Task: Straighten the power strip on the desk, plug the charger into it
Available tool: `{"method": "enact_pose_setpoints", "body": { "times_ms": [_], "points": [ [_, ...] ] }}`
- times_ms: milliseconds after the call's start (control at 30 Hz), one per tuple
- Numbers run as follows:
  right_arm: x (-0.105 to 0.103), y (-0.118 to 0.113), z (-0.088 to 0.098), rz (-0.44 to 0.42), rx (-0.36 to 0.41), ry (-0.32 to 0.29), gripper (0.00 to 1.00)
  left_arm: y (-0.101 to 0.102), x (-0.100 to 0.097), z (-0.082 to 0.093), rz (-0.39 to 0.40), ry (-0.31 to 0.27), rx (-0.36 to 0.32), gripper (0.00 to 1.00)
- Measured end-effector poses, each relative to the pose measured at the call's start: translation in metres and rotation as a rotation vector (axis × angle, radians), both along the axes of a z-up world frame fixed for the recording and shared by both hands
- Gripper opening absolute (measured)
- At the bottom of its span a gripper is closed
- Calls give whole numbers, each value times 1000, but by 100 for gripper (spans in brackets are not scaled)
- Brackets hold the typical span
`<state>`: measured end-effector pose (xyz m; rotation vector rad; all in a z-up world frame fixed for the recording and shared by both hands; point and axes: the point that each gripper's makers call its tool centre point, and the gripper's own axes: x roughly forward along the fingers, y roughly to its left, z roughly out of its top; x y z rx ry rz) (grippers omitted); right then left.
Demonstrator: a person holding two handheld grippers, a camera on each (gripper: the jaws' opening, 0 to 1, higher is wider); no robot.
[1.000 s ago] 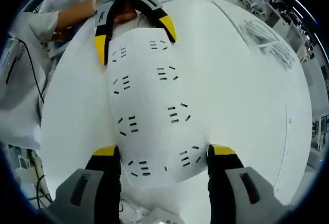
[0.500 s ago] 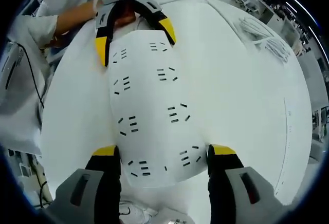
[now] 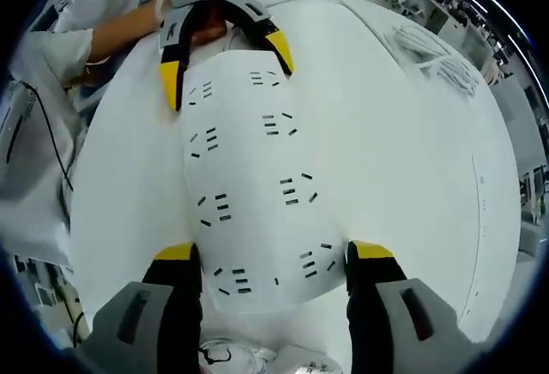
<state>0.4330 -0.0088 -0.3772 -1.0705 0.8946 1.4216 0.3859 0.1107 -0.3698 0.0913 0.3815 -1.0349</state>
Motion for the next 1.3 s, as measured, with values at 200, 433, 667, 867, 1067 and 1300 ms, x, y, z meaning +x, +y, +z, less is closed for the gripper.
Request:
{"method": "enact_pose_setpoints", "body": {
  "times_ms": [200, 433, 667, 867, 1067, 1300],
  "points": [
    [-1, -1, 0, -16, 3, 0, 67, 0, 2, 0, -22, 3, 2, 70],
    [0, -1, 1, -32, 13, -1, 67, 1, 3, 0, -32, 7, 4, 70],
    [-6, -3, 1, -65, 6, 0, 67, 1, 6, -1, -60, 12, 3, 70],
    [-6, -4, 0, -83, 10, 0, 67, 0, 8, -1, -81, 11, 2, 70],
    [-4, -5, 0, -48, 34, 26, 68, -1, 7, -1, -77, 8, -7, 70],
    [-4, -5, -1, -37, 21, 26, 67, -2, 7, -1, -79, 6, -10, 70]
  ]
}}
